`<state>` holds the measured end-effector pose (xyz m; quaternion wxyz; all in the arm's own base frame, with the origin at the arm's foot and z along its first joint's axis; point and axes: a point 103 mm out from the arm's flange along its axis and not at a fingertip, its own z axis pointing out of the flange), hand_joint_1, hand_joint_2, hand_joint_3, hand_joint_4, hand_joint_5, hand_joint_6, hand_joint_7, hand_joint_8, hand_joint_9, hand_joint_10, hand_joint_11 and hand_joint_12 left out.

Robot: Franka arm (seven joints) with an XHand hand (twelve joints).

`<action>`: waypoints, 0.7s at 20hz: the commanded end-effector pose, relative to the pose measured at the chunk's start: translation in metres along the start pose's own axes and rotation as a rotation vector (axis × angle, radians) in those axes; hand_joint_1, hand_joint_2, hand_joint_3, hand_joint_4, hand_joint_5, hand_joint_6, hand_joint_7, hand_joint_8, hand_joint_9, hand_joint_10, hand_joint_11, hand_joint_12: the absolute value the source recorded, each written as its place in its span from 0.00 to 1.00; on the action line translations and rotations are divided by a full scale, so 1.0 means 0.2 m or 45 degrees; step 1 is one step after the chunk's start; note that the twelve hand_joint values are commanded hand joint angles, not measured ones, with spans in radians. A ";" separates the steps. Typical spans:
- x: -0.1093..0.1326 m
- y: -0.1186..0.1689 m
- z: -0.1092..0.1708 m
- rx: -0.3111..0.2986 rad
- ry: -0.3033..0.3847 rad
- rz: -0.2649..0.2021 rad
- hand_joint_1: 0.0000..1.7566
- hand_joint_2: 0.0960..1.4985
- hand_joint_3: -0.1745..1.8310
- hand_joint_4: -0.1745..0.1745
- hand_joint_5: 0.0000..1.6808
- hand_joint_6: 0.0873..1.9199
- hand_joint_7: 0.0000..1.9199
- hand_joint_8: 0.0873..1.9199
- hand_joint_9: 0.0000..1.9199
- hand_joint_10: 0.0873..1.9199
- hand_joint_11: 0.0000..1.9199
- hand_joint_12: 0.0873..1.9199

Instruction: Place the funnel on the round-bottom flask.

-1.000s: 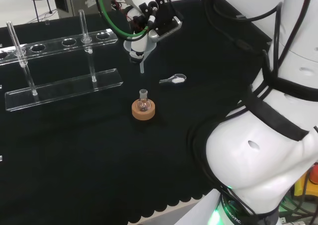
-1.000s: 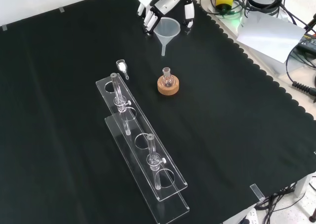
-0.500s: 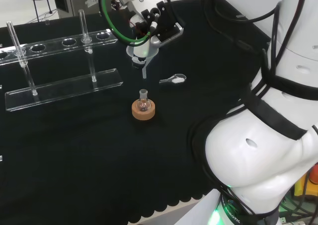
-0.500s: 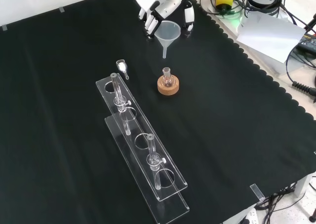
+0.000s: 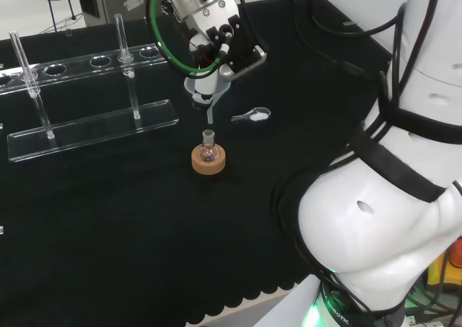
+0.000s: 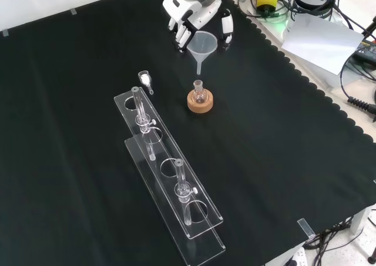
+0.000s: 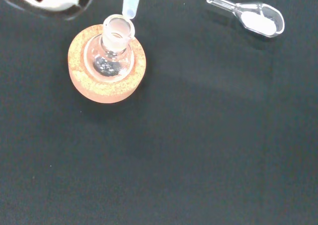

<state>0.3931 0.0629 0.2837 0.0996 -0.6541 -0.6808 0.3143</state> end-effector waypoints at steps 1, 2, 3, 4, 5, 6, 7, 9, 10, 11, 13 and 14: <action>0.01 0.02 0.02 0.006 0.001 -0.002 0.49 0.50 0.43 0.38 0.42 0.45 0.36 0.38 0.53 0.29 0.30 0.64; 0.02 0.02 0.03 0.006 0.000 -0.002 0.49 0.50 0.43 0.38 0.41 0.45 0.36 0.38 0.53 0.29 0.30 0.64; 0.02 0.03 0.04 0.008 -0.001 -0.004 0.49 0.50 0.43 0.38 0.41 0.45 0.36 0.38 0.53 0.29 0.30 0.64; 0.03 0.04 0.05 0.008 0.000 -0.006 0.49 0.50 0.43 0.38 0.41 0.45 0.36 0.38 0.53 0.29 0.30 0.64; 0.03 0.05 0.05 0.007 -0.001 -0.008 0.49 0.50 0.43 0.38 0.42 0.45 0.36 0.38 0.53 0.29 0.30 0.64; 0.03 0.04 0.05 0.007 -0.001 -0.009 0.49 0.50 0.43 0.38 0.42 0.45 0.36 0.38 0.53 0.29 0.30 0.64; 0.04 0.05 0.05 0.007 -0.001 -0.009 0.49 0.50 0.43 0.38 0.42 0.45 0.36 0.38 0.53 0.29 0.30 0.64; 0.04 0.05 0.05 0.007 -0.003 -0.008 0.49 0.50 0.43 0.38 0.42 0.45 0.36 0.38 0.53 0.29 0.30 0.64; 0.04 0.05 0.05 0.007 -0.004 -0.008 0.49 0.50 0.43 0.38 0.42 0.45 0.36 0.38 0.53 0.29 0.30 0.64; 0.04 0.05 0.06 0.004 -0.007 -0.006 0.49 0.50 0.43 0.38 0.42 0.45 0.36 0.38 0.53 0.29 0.30 0.64; 0.05 0.06 0.06 0.006 -0.011 -0.004 0.49 0.50 0.43 0.38 0.42 0.45 0.36 0.38 0.53 0.29 0.30 0.64; 0.05 0.06 0.06 0.008 -0.011 -0.003 0.49 0.50 0.43 0.38 0.42 0.45 0.36 0.38 0.53 0.29 0.30 0.64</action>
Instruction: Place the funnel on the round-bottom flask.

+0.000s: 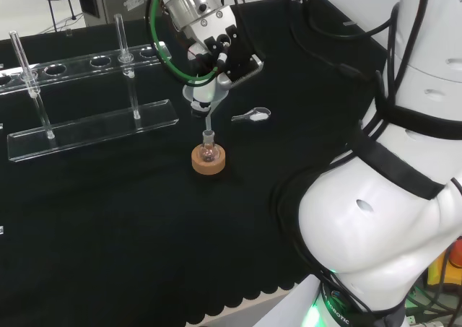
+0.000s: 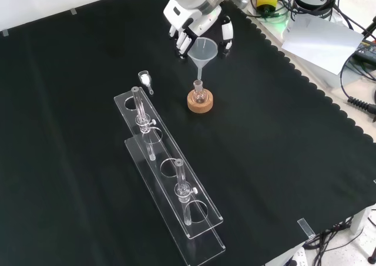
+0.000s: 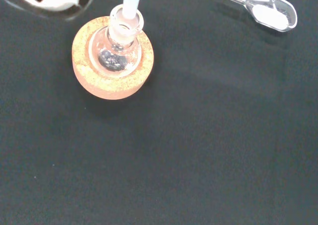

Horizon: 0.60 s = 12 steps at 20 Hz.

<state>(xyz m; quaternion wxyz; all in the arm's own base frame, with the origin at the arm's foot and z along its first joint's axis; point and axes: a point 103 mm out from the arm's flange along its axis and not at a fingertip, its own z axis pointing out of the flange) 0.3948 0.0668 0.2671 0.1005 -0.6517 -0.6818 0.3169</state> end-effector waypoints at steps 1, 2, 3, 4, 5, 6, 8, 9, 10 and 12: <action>0.01 0.01 0.01 0.004 -0.007 0.002 0.49 0.50 0.43 0.38 0.42 0.45 0.36 0.38 0.53 0.29 0.30 0.64; 0.01 0.01 0.01 0.005 -0.005 0.001 0.49 0.50 0.43 0.38 0.42 0.45 0.36 0.38 0.53 0.29 0.30 0.64; 0.01 0.01 0.01 0.008 -0.006 0.001 0.49 0.50 0.43 0.38 0.42 0.45 0.36 0.38 0.53 0.29 0.30 0.64; 0.01 0.02 0.01 0.009 -0.006 0.001 0.49 0.50 0.43 0.38 0.42 0.45 0.36 0.38 0.53 0.29 0.30 0.64; 0.02 0.02 0.02 0.012 -0.006 0.001 0.49 0.50 0.43 0.38 0.42 0.45 0.36 0.38 0.53 0.29 0.30 0.64; 0.02 0.02 0.02 0.013 -0.006 0.002 0.49 0.50 0.43 0.38 0.42 0.45 0.36 0.38 0.53 0.29 0.30 0.64; 0.02 0.02 0.02 0.016 -0.006 0.002 0.49 0.50 0.43 0.38 0.42 0.45 0.36 0.38 0.53 0.29 0.30 0.64; 0.02 0.02 0.02 0.018 -0.007 0.003 0.49 0.50 0.43 0.38 0.42 0.45 0.36 0.38 0.53 0.29 0.30 0.64; 0.02 0.03 0.02 0.019 -0.005 0.003 0.49 0.50 0.43 0.38 0.42 0.45 0.36 0.38 0.53 0.29 0.30 0.64; 0.03 0.04 0.02 0.024 -0.004 0.003 0.49 0.50 0.43 0.38 0.42 0.45 0.36 0.38 0.53 0.29 0.30 0.64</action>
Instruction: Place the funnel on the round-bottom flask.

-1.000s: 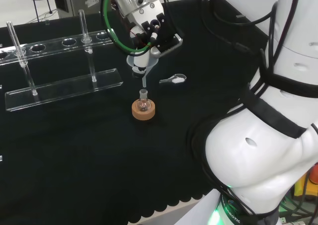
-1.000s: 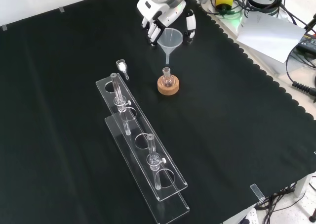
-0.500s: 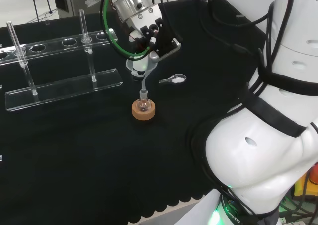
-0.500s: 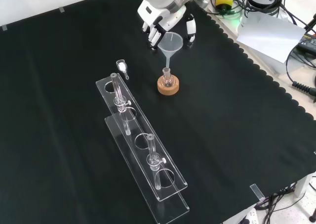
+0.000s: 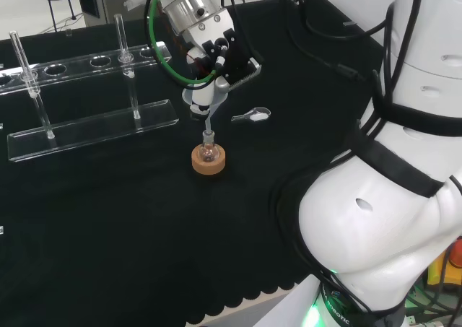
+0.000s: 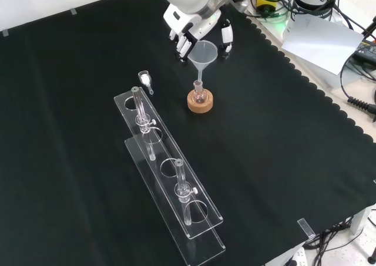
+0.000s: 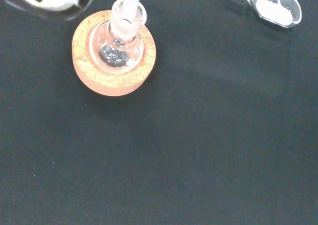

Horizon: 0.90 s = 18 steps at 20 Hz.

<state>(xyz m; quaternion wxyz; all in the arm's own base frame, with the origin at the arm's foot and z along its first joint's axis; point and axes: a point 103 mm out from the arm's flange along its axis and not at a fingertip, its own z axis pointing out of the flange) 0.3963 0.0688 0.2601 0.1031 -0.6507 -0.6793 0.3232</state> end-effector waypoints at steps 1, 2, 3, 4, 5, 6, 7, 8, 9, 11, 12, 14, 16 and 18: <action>0.02 0.03 0.01 0.009 0.005 -0.003 0.49 0.51 0.43 0.38 0.42 0.45 0.36 0.38 0.53 0.29 0.30 0.64; 0.02 0.05 0.02 0.005 0.011 -0.007 0.49 0.51 0.43 0.38 0.42 0.45 0.36 0.38 0.53 0.29 0.30 0.64; 0.03 0.06 0.03 0.003 0.015 -0.009 0.49 0.51 0.43 0.38 0.42 0.45 0.36 0.38 0.53 0.29 0.30 0.64; 0.03 0.07 0.04 -0.004 0.015 -0.011 0.49 0.51 0.43 0.38 0.42 0.45 0.36 0.38 0.53 0.29 0.30 0.64; 0.03 0.08 0.05 -0.009 0.015 -0.013 0.49 0.51 0.43 0.38 0.42 0.45 0.36 0.38 0.53 0.29 0.30 0.64; 0.03 0.08 0.05 -0.011 0.018 -0.015 0.49 0.51 0.43 0.38 0.42 0.45 0.36 0.38 0.53 0.29 0.30 0.64; 0.03 0.08 0.05 -0.010 0.018 -0.016 0.49 0.51 0.43 0.38 0.42 0.45 0.36 0.38 0.53 0.29 0.30 0.64; 0.03 0.08 0.05 -0.008 0.019 -0.018 0.49 0.51 0.43 0.38 0.42 0.45 0.36 0.38 0.53 0.29 0.30 0.64; 0.02 0.07 0.04 -0.005 0.018 -0.018 0.49 0.51 0.43 0.38 0.42 0.46 0.36 0.38 0.53 0.29 0.30 0.64; 0.02 0.07 0.04 0.003 0.014 -0.017 0.49 0.51 0.43 0.38 0.42 0.46 0.36 0.38 0.53 0.29 0.30 0.64; 0.02 0.08 0.04 0.006 0.011 -0.016 0.49 0.51 0.43 0.38 0.42 0.46 0.36 0.38 0.53 0.29 0.30 0.64; 0.03 0.09 0.05 0.012 0.008 -0.015 0.49 0.51 0.43 0.38 0.42 0.46 0.36 0.38 0.53 0.29 0.30 0.64; 0.02 0.09 0.05 0.020 0.007 -0.013 0.49 0.51 0.43 0.38 0.42 0.46 0.36 0.38 0.53 0.29 0.30 0.64; 0.02 0.09 0.05 0.027 0.007 -0.011 0.49 0.51 0.43 0.38 0.42 0.46 0.36 0.38 0.53 0.29 0.30 0.64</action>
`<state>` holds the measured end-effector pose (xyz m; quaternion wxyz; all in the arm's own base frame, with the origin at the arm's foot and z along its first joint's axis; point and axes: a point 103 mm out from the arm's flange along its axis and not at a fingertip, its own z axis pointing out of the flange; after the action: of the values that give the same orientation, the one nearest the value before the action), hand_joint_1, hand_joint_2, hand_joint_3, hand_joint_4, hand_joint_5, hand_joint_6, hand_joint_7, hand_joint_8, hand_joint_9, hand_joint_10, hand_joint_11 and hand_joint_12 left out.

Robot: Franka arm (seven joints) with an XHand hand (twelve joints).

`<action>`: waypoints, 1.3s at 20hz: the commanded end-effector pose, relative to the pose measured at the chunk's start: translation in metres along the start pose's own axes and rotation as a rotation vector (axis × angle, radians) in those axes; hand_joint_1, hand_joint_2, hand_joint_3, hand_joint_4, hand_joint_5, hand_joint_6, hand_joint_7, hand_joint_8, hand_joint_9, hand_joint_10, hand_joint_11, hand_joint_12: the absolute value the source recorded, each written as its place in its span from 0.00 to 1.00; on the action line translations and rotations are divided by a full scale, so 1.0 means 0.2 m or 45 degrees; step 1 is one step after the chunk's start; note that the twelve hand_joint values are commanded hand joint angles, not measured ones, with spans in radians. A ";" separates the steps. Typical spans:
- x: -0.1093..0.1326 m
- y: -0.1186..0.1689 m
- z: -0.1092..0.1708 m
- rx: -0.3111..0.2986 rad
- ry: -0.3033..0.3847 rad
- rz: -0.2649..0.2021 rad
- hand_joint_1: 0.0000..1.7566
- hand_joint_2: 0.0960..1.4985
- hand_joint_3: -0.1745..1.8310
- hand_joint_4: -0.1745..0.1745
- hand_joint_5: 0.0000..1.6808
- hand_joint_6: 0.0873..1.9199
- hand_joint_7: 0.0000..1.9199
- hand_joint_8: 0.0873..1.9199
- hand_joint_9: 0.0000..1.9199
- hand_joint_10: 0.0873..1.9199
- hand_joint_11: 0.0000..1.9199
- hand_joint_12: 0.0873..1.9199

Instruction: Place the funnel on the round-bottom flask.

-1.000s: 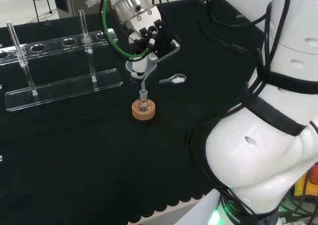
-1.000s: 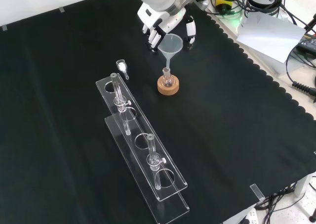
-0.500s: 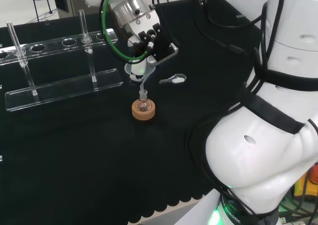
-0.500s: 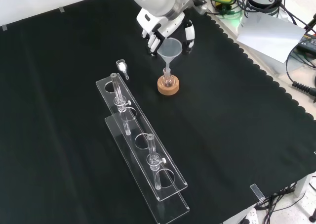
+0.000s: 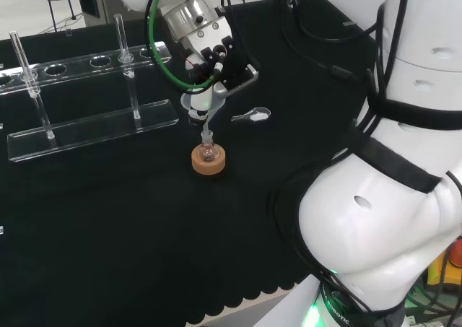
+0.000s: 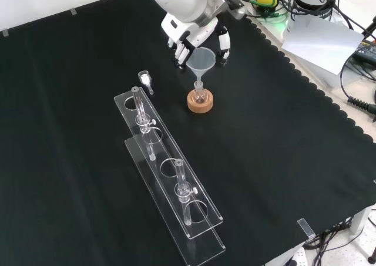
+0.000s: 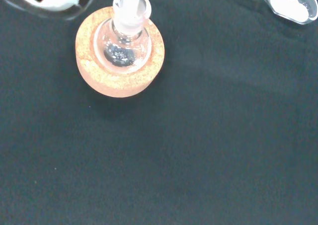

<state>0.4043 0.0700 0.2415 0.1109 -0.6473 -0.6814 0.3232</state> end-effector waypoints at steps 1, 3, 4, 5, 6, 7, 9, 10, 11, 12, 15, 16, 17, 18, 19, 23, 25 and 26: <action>0.00 0.00 0.00 0.016 -0.003 0.005 0.49 0.51 0.43 0.38 0.42 0.46 0.36 0.38 0.53 0.29 0.30 0.64; 0.00 0.00 0.01 0.019 -0.001 0.005 0.49 0.51 0.43 0.38 0.42 0.46 0.36 0.38 0.53 0.29 0.30 0.64; 0.00 0.01 0.01 0.018 -0.001 0.005 0.49 0.51 0.43 0.38 0.42 0.46 0.36 0.38 0.53 0.29 0.30 0.64; 0.00 0.01 0.02 0.019 0.000 0.004 0.49 0.51 0.43 0.38 0.42 0.46 0.36 0.38 0.53 0.29 0.30 0.64; 0.00 0.01 0.03 0.017 0.002 0.001 0.49 0.51 0.43 0.37 0.42 0.46 0.36 0.38 0.53 0.29 0.30 0.64; 0.00 0.01 0.03 0.020 0.000 0.010 0.49 0.51 0.43 0.37 0.42 0.46 0.36 0.38 0.53 0.30 0.30 0.64; 0.00 0.02 0.04 0.020 0.004 0.009 0.49 0.51 0.43 0.37 0.42 0.46 0.36 0.38 0.53 0.30 0.30 0.64; 0.00 0.02 0.05 0.020 0.004 0.008 0.49 0.51 0.43 0.37 0.42 0.46 0.36 0.38 0.53 0.30 0.30 0.64; -0.01 0.02 0.04 0.023 0.004 0.006 0.49 0.51 0.43 0.37 0.42 0.46 0.36 0.38 0.53 0.30 0.30 0.64; -0.01 0.02 0.04 0.023 0.002 0.005 0.49 0.51 0.43 0.37 0.42 0.46 0.36 0.38 0.53 0.30 0.30 0.64; -0.01 0.02 0.05 0.014 0.002 0.006 0.49 0.51 0.43 0.37 0.41 0.46 0.36 0.38 0.53 0.30 0.30 0.64; 0.01 0.02 0.05 0.006 -0.009 0.005 0.49 0.51 0.43 0.37 0.41 0.46 0.36 0.38 0.53 0.30 0.30 0.64; 0.02 0.02 0.06 0.003 -0.019 0.002 0.49 0.51 0.43 0.37 0.41 0.46 0.36 0.38 0.53 0.30 0.30 0.64; 0.03 0.03 0.06 0.001 -0.022 0.000 0.49 0.51 0.43 0.37 0.41 0.46 0.35 0.38 0.53 0.30 0.29 0.64; 0.02 0.03 0.06 0.002 -0.019 -0.002 0.49 0.51 0.43 0.37 0.41 0.46 0.35 0.38 0.53 0.30 0.29 0.64; 0.00 0.03 0.05 0.003 -0.004 -0.009 0.49 0.51 0.44 0.37 0.41 0.46 0.35 0.38 0.53 0.30 0.29 0.64; 0.00 0.03 0.05 0.007 -0.008 -0.007 0.48 0.51 0.44 0.36 0.41 0.46 0.35 0.38 0.52 0.30 0.29 0.64; 0.00 0.03 0.05 0.011 -0.004 -0.007 0.48 0.51 0.44 0.36 0.41 0.46 0.35 0.38 0.52 0.30 0.29 0.64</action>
<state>0.4033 0.0672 0.2301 0.1112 -0.6437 -0.6834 0.3261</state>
